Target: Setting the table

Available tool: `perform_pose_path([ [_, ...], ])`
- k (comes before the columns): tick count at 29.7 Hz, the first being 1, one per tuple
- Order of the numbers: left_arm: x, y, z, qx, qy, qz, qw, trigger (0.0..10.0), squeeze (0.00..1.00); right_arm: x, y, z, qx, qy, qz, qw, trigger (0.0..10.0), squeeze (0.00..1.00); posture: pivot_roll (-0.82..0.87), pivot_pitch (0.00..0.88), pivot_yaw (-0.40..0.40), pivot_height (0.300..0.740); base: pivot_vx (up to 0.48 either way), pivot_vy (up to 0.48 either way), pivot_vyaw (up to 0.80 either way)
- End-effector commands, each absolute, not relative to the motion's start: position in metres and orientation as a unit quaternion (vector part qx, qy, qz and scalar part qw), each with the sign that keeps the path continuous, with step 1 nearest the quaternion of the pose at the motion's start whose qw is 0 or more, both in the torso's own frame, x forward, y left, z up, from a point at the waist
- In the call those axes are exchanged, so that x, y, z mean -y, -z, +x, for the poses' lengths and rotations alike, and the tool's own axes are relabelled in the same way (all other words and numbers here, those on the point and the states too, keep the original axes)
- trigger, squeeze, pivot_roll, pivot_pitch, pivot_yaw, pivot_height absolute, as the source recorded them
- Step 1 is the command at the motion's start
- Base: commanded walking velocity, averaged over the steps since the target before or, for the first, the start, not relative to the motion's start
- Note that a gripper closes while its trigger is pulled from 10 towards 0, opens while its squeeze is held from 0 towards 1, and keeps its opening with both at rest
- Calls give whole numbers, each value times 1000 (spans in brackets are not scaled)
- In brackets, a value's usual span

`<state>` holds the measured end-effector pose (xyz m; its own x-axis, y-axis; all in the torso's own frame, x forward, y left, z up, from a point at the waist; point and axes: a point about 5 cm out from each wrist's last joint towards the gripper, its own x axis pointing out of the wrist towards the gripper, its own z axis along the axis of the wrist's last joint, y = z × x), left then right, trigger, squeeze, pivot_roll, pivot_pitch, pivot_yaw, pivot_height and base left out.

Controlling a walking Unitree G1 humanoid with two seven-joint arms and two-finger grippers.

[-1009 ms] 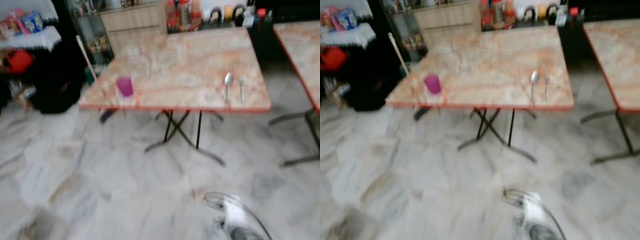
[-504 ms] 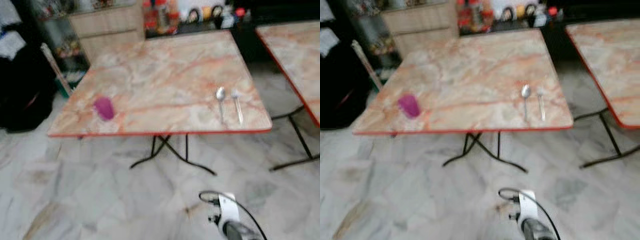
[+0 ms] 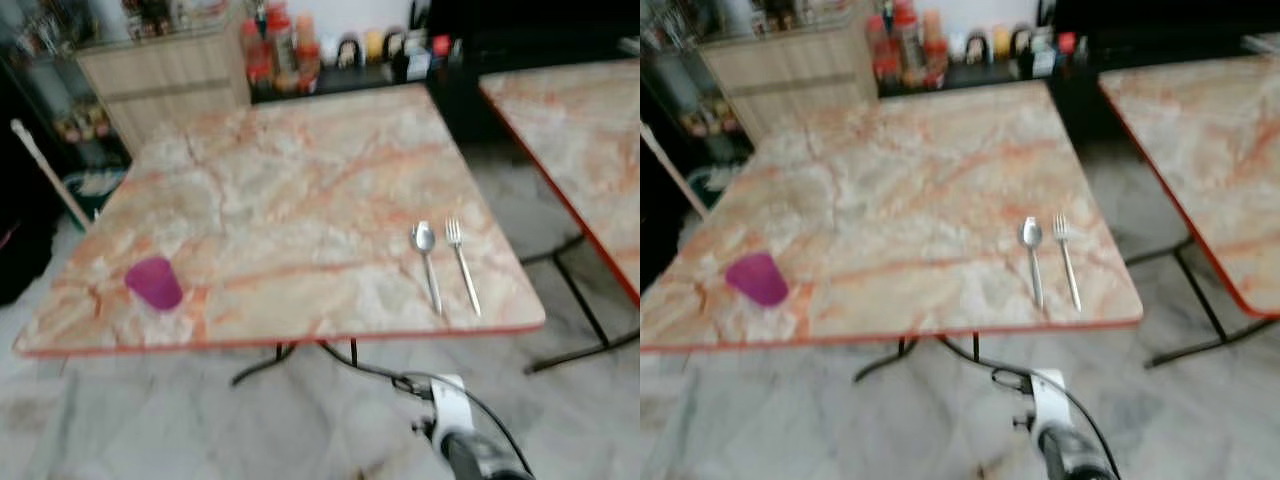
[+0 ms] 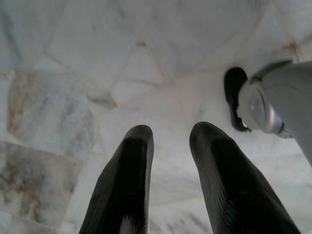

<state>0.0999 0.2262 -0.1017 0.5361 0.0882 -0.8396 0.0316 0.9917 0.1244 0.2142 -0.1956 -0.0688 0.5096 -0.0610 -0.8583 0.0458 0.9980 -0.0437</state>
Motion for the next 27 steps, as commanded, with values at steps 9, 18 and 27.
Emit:
perform_pose_path([
  [9,-229,104,89,-500,-23,59,864,10000,0,191,65,221,-461,40,8,886,10000,0,-93,0,114,736,0,0,0],
  [18,-227,105,90,-502,-13,61,863,10000,0,192,63,224,-442,49,4,896,10000,0,-126,0,121,736,0,0,0],
  [27,-227,104,94,-502,-4,67,862,10000,0,200,29,259,-351,69,-4,934,10000,0,-160,0,129,736,0,0,0],
])
